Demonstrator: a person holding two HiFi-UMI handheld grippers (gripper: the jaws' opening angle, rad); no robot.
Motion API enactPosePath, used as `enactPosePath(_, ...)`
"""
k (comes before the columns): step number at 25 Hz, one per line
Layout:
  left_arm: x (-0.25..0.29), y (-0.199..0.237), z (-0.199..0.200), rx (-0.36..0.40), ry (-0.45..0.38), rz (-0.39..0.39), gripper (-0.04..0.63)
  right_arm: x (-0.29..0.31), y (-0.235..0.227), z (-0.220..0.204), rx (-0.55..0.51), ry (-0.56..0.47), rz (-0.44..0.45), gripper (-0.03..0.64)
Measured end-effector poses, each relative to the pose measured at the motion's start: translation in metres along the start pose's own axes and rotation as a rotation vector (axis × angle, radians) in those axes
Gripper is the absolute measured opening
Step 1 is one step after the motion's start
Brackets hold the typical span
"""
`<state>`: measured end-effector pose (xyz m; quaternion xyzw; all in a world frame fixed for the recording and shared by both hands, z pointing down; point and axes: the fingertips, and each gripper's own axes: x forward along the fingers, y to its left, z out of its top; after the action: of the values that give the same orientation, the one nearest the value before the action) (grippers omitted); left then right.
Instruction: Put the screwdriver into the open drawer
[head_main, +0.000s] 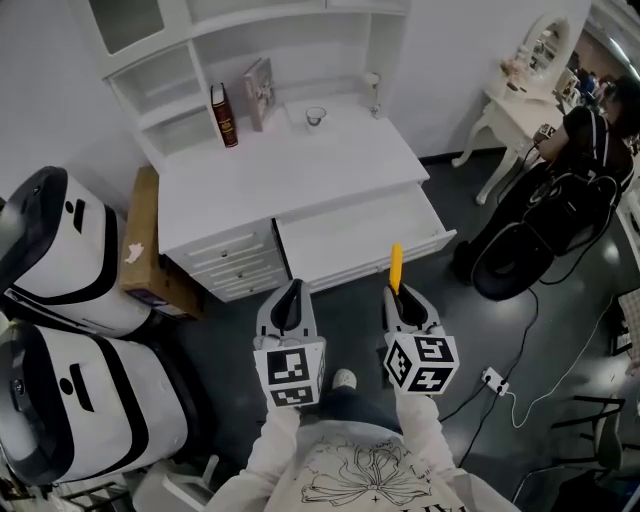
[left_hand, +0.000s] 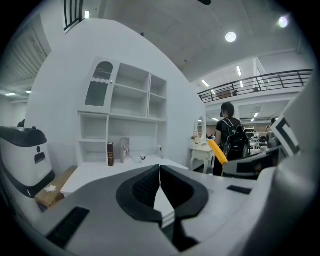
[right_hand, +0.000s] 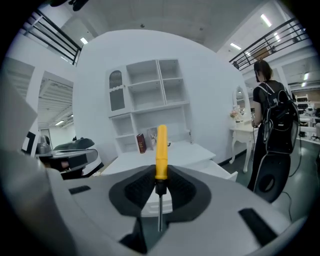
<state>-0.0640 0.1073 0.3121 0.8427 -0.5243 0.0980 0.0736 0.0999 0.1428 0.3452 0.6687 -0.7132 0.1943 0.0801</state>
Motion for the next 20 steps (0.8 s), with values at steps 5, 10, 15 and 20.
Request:
enactPosePath(5,0.036,-0.010,0.001,-0.007,0.010,0.025,0.006,0.032,-0.022,0.010,-0.007,0.013,0.043,0.069)
enactPosePath(10,0.058,-0.012,-0.004,-0.014,0.037,0.041,0.006,0.054,-0.034,0.010,-0.006,0.037,0.065,0.070)
enactPosePath(15,0.071,-0.008,-0.011,-0.018,0.063,0.058,0.006,0.071,-0.040,0.007,-0.002,0.061,0.081,0.069)
enactPosePath(20,0.084,-0.002,-0.019,-0.026,0.085,0.070,0.006,0.087,-0.043,0.003,0.001,0.083,0.088,0.069)
